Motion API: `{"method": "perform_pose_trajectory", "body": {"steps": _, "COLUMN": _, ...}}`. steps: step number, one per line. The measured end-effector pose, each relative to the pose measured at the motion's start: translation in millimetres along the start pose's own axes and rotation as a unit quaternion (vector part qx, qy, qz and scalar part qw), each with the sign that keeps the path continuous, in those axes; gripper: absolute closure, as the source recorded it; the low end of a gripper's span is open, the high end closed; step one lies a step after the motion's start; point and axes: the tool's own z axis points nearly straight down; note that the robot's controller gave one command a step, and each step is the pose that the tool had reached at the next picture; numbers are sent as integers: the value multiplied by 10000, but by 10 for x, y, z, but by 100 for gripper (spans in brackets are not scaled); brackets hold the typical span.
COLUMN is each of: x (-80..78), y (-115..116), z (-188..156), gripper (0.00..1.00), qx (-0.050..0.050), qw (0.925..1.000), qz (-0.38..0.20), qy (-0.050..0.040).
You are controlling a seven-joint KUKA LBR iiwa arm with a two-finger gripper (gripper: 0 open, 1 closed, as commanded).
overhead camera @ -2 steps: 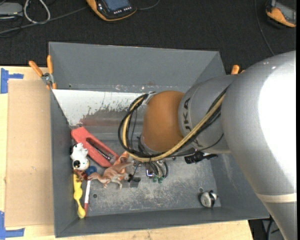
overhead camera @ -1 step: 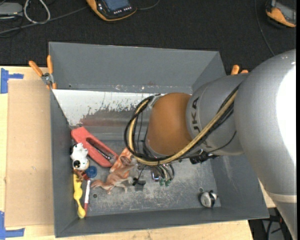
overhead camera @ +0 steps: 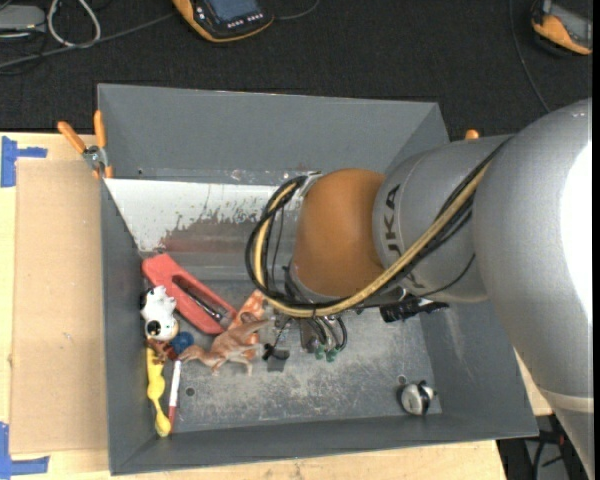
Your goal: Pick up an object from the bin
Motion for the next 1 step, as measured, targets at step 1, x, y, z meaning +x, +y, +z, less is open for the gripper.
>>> {"method": "perform_pose_trajectory", "body": {"steps": 1, "x": 118, "y": 0, "z": -526, "gripper": 100, "qx": 10, "qw": 9954, "qz": -955, "qy": 22}}
